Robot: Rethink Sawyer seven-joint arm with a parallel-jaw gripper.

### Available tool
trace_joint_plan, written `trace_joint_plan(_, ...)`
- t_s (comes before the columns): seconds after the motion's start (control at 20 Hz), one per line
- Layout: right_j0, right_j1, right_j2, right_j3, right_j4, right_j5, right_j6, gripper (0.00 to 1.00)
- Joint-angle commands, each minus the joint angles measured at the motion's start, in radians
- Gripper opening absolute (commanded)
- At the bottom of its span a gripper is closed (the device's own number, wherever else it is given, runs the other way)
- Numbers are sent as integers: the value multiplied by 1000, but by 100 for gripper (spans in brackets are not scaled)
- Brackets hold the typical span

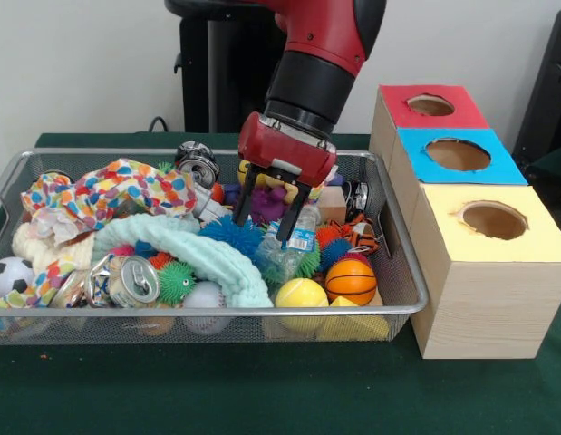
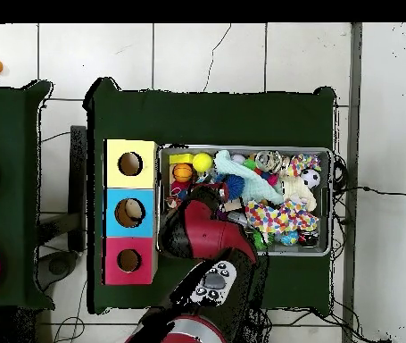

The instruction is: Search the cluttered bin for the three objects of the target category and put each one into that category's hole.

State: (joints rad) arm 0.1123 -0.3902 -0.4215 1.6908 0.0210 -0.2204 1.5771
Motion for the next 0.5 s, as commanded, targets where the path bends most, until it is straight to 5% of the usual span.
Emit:
trace_joint_plan(0.05, -24, 26, 151, 10, -2, -44, 214, 100)
trace_joint_plan(0.5, -39, -2, 192, 40, 8, -25, 237, 100)
